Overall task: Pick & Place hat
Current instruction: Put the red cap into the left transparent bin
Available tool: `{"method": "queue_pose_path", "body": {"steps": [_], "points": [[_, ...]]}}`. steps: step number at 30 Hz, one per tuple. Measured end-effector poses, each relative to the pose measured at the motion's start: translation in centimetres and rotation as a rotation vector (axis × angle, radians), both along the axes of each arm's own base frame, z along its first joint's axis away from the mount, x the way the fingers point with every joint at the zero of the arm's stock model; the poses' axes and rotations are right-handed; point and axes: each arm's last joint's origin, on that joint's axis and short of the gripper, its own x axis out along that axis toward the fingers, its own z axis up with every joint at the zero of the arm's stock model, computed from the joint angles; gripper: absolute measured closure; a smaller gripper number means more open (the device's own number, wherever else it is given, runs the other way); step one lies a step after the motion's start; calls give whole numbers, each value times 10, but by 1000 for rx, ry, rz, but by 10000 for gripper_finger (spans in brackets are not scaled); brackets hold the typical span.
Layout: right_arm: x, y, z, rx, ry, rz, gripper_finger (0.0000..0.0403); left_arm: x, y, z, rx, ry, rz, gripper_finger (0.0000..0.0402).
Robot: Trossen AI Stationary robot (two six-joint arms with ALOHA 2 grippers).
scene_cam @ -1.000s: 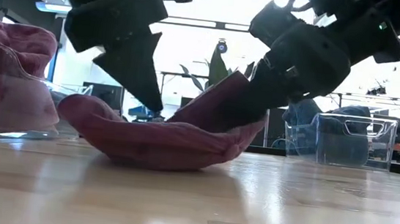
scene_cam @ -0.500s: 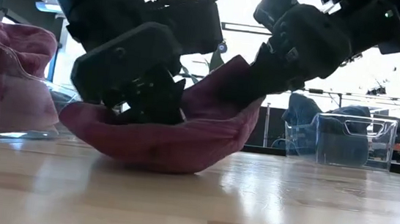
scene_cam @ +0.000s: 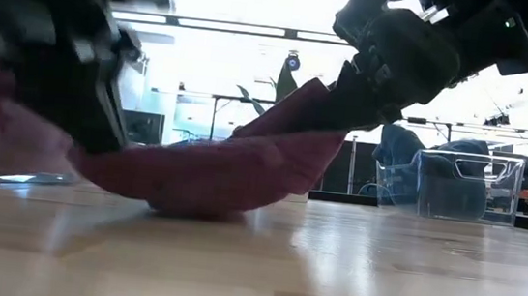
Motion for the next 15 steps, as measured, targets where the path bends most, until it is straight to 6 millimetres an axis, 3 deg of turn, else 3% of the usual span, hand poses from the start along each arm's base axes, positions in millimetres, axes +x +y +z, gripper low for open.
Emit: {"method": "queue_pose_path", "body": {"steps": [5,9,12,15], "points": [[1,0,-1,12,-13,-8,393,-11,-7,24,57,-164,38,401],[4,-2,-6,27,-17,-23,398,-4,-10,32,43,-322,100,401],[6,-5,-11,30,-7,-30,390,9,-8,30,-18,-340,90,401],[7,-7,-12,28,-2,-35,386,30,0,11,-64,-295,56,401]]}}
